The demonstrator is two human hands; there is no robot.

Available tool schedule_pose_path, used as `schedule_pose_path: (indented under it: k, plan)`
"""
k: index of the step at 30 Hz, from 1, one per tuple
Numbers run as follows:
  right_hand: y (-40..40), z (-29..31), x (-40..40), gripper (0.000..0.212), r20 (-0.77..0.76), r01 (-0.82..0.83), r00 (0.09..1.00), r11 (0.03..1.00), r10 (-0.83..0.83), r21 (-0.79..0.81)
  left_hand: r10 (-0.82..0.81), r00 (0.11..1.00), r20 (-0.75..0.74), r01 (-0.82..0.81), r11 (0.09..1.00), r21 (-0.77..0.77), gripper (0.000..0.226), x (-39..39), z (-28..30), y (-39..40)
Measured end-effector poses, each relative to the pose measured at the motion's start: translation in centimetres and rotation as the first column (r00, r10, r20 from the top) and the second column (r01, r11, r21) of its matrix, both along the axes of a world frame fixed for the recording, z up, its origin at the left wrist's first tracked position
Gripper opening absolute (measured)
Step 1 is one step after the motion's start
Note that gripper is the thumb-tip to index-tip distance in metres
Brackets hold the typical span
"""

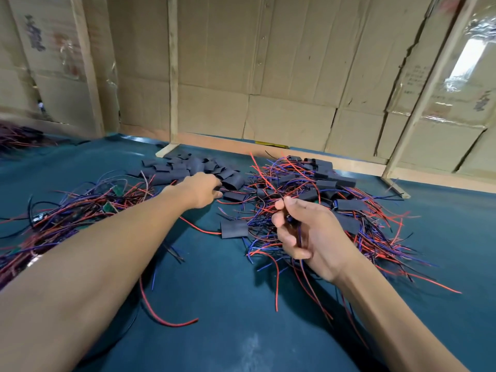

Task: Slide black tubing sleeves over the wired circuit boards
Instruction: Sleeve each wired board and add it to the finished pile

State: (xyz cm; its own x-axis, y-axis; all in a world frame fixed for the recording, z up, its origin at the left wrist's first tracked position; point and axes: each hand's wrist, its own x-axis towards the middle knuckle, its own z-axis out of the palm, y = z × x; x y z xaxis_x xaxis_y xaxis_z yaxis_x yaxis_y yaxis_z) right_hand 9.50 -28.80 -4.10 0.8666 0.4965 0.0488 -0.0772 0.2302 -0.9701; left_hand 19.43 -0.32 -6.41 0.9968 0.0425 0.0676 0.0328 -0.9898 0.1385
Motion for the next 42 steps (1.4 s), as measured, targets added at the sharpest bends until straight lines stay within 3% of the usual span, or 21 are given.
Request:
schedule_pose_path:
  k: [3,9,11,13,14,18,21,22,23,24,25,26,27,28,32,34,38,42]
  plan:
    - [0.3,0.0,0.0,0.017,0.006,-0.010,1.000,1.000,0.009,0.025,-0.032,0.999,0.030,0.033,0.997,-0.064,0.029,-0.4,1.1,-0.3]
    - [0.5,0.0,0.0,0.019,0.023,0.015,1.000,1.000,-0.015,-0.004,0.077,0.995,-0.069,-0.083,0.993,-0.088,0.059,-3.0,3.8,-1.2]
    - [-0.1,0.4,0.2,0.018,0.023,0.032,0.999,0.999,-0.032,-0.025,0.119,0.990,-0.069,-0.133,0.956,-0.263,0.059,-3.7,4.1,-1.1]
    - [-0.7,0.7,0.5,0.018,0.015,0.046,0.999,0.999,-0.045,-0.024,0.133,0.983,-0.128,-0.180,0.855,-0.486,0.060,-4.7,3.7,-1.3]
    - [-0.9,0.8,0.6,0.018,0.006,0.051,0.999,0.999,-0.051,-0.020,0.125,0.979,-0.163,-0.192,0.836,-0.514,0.059,-5.4,3.3,-1.7]
    - [-0.9,0.6,0.7,0.019,0.002,0.062,0.998,0.998,-0.062,-0.028,0.056,0.991,-0.119,-0.081,0.972,-0.221,0.033,-6.6,1.6,-3.1]
    - [-0.7,0.4,0.6,0.020,0.009,0.075,0.997,0.997,-0.074,-0.030,0.120,0.992,-0.030,-0.123,0.945,-0.304,0.006,-6.5,1.7,-3.0]
    - [-0.6,0.4,0.6,0.020,0.013,0.087,0.996,0.996,-0.086,-0.031,0.169,0.986,0.013,-0.150,0.907,-0.392,0.012,-6.5,1.9,-2.9]
    - [-0.6,0.4,0.6,0.020,0.022,0.103,0.995,0.994,-0.102,-0.034,0.202,0.979,0.038,-0.143,0.804,-0.577,0.012,-6.6,2.2,-2.8]
    - [-0.6,0.5,0.6,0.021,0.037,0.122,0.992,0.992,-0.121,-0.040,0.207,0.978,0.020,-0.101,0.558,-0.824,0.007,-7.0,2.7,-3.0]
    - [-0.7,0.5,0.6,0.022,0.057,0.142,0.989,0.989,-0.139,-0.046,0.144,0.989,-0.038,-0.064,0.187,-0.980,0.012,-7.7,3.4,-3.4]
    - [-0.7,0.5,0.6,0.023,0.083,0.157,0.985,0.986,-0.153,-0.047,0.024,0.999,-0.043,-0.039,-0.157,-0.987,0.023,-8.3,4.0,-3.9]
    - [-0.7,0.5,0.6,0.024,0.112,0.167,0.980,0.985,-0.161,-0.042,-0.068,0.998,0.000,-0.025,-0.367,-0.930,0.031,-8.8,4.3,-4.4]
    - [-0.7,0.5,0.5,0.024,0.143,0.171,0.976,0.985,-0.164,-0.036,-0.127,0.991,0.041,-0.026,-0.485,-0.874,0.037,-9.3,4.5,-5.0]
    - [-0.2,0.1,0.1,0.026,0.282,0.192,0.944,0.980,-0.171,-0.049,-0.272,0.962,0.037,-0.145,-0.617,-0.773,0.041,-10.9,3.9,-7.2]
    - [-0.3,0.1,0.0,0.025,0.335,0.231,0.919,0.972,-0.205,-0.039,-0.295,0.955,0.028,-0.166,-0.613,-0.772,0.047,-11.0,3.2,-7.6]
    - [-0.9,0.3,0.1,0.024,0.342,0.279,0.898,0.959,-0.275,0.039,-0.264,0.961,0.086,-0.077,-0.550,-0.832,0.032,-11.0,2.9,-8.1]
    - [-1.1,0.4,0.2,0.024,0.295,0.297,0.903,0.950,-0.313,0.097,-0.276,0.941,0.195,0.011,-0.552,-0.834,0.022,-11.4,2.9,-8.1]
